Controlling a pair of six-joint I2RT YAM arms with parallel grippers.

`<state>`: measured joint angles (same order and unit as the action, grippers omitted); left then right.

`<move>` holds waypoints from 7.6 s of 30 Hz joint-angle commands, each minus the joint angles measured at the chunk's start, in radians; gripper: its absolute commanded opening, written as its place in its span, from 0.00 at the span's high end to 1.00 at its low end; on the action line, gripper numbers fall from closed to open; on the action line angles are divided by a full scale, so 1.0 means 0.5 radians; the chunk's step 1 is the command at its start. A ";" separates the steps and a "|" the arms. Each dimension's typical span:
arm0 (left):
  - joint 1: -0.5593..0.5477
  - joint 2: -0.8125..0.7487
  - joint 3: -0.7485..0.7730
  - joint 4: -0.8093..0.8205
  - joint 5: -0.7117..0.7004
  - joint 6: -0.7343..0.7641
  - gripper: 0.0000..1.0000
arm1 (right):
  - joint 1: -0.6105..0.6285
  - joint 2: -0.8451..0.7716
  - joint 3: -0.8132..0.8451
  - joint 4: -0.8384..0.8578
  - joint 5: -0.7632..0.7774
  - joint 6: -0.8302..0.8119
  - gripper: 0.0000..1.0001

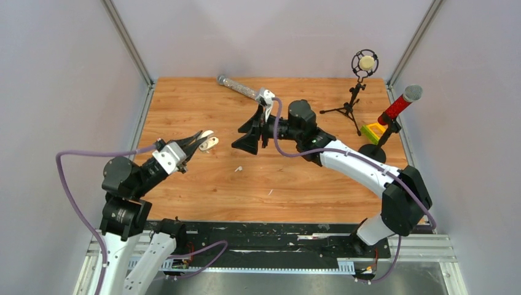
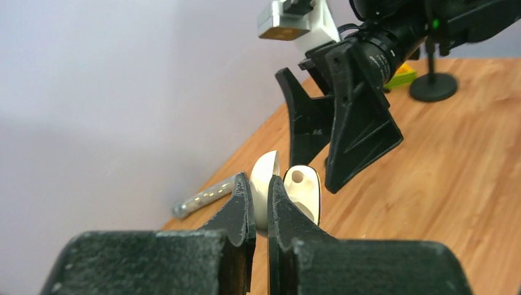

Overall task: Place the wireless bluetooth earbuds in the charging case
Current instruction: Pick up the earbud from the center of the board, then place the earbud in the charging case.

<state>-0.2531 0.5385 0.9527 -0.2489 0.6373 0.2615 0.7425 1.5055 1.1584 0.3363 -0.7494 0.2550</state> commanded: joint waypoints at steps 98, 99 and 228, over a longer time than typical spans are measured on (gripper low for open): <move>-0.003 -0.697 -0.747 -0.056 -0.112 0.068 1.00 | 0.599 -0.215 0.068 -0.627 1.268 -1.585 1.00; -0.003 -0.684 -0.745 -0.057 -0.103 0.053 1.00 | 0.634 -0.254 0.053 -0.595 1.265 -1.633 1.00; -0.003 -0.453 -0.626 0.053 -0.196 -0.713 1.00 | 1.080 -0.134 0.160 -0.764 1.388 -2.372 0.36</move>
<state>-0.2531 0.3096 0.5980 -0.2749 0.5407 -0.1013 1.2755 1.4631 1.2037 0.0399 -0.0345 -0.9539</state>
